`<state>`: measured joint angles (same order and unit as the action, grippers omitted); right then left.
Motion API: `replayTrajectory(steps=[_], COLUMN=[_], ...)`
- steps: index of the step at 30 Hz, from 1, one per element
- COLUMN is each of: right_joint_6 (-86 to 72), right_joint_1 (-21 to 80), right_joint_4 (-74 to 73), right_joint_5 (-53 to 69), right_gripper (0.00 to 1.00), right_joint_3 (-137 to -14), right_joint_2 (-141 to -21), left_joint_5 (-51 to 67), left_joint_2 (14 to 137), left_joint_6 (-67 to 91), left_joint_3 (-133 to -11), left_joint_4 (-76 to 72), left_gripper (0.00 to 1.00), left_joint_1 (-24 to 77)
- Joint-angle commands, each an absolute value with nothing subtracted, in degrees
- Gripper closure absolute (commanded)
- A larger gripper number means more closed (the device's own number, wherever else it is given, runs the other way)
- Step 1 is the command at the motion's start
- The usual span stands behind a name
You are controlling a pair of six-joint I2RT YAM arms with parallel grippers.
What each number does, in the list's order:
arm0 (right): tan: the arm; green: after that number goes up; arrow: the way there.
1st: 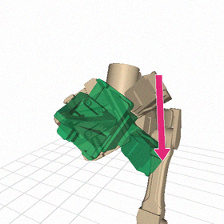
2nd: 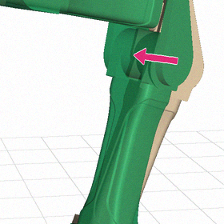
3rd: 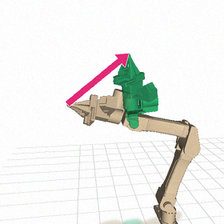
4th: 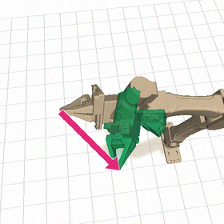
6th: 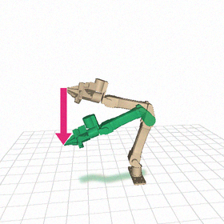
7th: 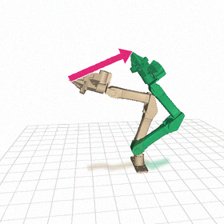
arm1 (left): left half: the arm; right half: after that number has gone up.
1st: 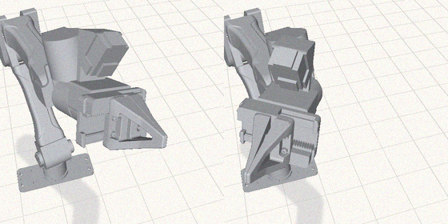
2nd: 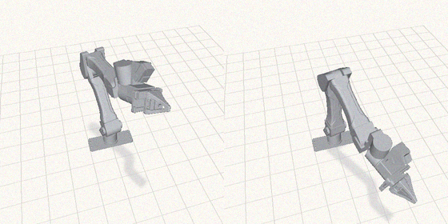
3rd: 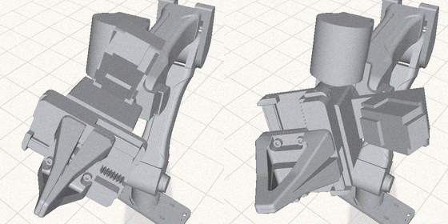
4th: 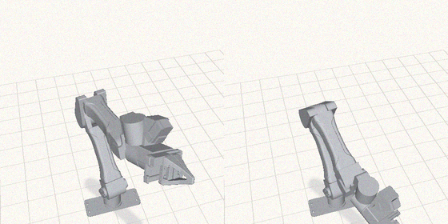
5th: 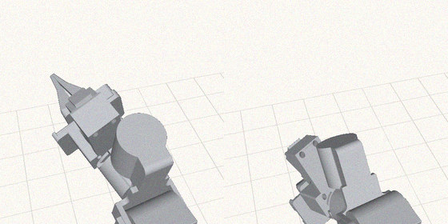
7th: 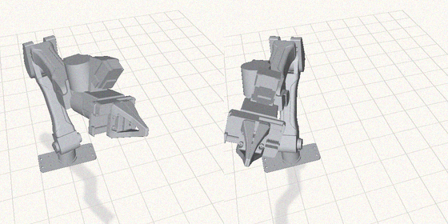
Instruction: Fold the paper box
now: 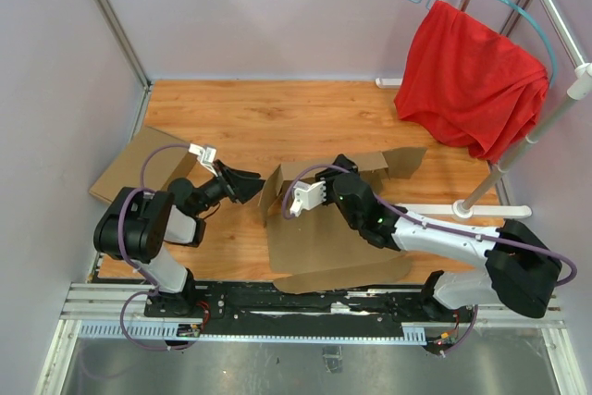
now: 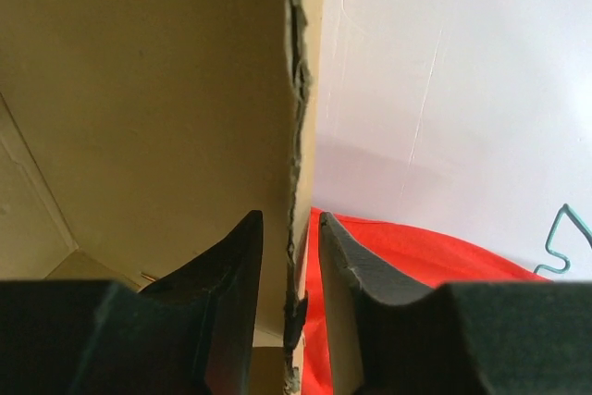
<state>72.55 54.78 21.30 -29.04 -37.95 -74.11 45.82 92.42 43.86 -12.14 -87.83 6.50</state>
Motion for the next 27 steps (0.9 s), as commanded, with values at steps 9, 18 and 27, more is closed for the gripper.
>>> replayTrajectory(steps=[9,18,27], right_joint_6=[73.9,71.3,68.7], right_joint_1=[55.7,54.7,51.4], right_joint_4=[29.3,25.8,19.7], right_joint_5=[-32.9,-32.5,-29.4], right_gripper=[0.75,0.81,0.92], right_joint_3=[-36.0,-38.0,-43.7], right_joint_2=[-77.7,-76.1,-78.5], left_joint_5=[46.7,41.1,39.2], left_joint_2=[90.3,87.5,76.5], left_joint_6=[43.3,40.8,35.0], left_joint_3=[-9.2,-5.0,-6.1], left_joint_4=[-105.2,-99.5,-81.3], left_gripper=[0.3,0.34,0.34], left_joint_1=[9.1,9.1,9.3])
